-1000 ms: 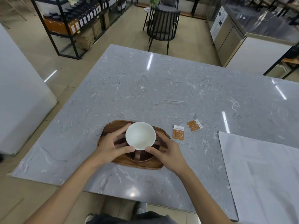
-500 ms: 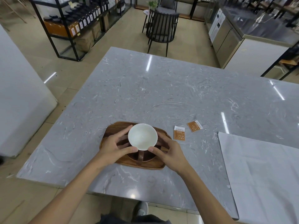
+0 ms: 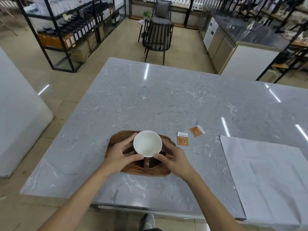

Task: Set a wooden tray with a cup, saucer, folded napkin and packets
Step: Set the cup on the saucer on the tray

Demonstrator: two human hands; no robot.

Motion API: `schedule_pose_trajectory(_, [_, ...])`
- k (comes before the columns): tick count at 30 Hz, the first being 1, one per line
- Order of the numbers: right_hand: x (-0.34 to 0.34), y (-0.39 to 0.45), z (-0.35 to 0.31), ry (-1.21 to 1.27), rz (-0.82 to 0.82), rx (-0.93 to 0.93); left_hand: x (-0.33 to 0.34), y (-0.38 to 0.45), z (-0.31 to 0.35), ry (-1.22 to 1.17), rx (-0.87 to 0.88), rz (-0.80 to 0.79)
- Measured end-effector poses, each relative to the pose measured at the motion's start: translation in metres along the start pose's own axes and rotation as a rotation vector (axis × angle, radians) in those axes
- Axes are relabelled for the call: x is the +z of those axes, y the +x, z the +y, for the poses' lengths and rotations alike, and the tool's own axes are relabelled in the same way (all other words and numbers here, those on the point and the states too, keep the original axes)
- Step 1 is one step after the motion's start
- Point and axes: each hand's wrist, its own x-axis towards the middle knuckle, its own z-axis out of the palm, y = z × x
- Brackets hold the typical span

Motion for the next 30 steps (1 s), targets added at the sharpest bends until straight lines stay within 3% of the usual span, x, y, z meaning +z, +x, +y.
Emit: schedule_pose_trajectory(30, [0.0090, -0.0086, -0.0024, 0.062, 0.060, 0.086, 0.0027, -0.0032, -0.0006, 0.004, 0.023, -0.006])
